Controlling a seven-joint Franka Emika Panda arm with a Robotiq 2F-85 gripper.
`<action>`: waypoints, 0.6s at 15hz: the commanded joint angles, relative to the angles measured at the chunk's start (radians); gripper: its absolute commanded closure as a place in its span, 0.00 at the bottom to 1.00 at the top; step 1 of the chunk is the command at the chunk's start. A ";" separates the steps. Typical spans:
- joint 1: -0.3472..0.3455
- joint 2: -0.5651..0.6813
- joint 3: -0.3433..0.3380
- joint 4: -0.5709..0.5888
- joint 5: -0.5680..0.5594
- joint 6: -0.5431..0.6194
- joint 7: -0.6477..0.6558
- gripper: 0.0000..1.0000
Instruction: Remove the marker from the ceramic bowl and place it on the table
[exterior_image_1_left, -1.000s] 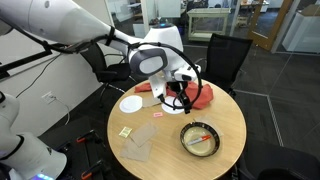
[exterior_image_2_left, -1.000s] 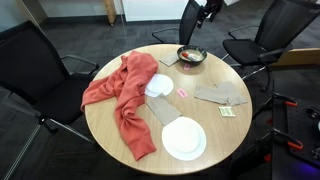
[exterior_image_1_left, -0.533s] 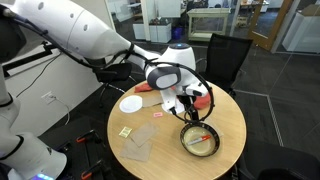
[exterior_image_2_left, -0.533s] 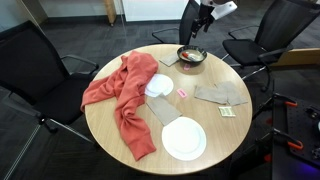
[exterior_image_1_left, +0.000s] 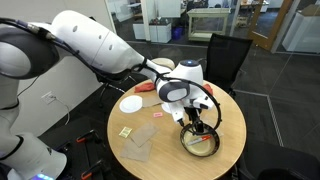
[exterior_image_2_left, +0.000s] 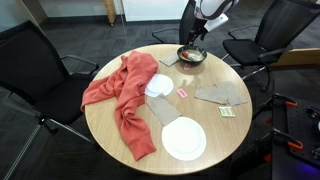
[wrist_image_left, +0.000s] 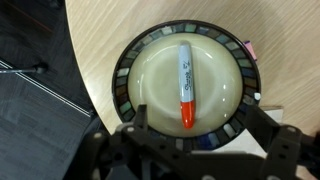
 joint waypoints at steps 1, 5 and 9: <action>-0.019 0.090 -0.002 0.095 0.009 -0.010 0.002 0.00; -0.053 0.169 0.013 0.179 0.027 -0.031 -0.014 0.00; -0.079 0.217 0.032 0.241 0.057 -0.047 -0.026 0.00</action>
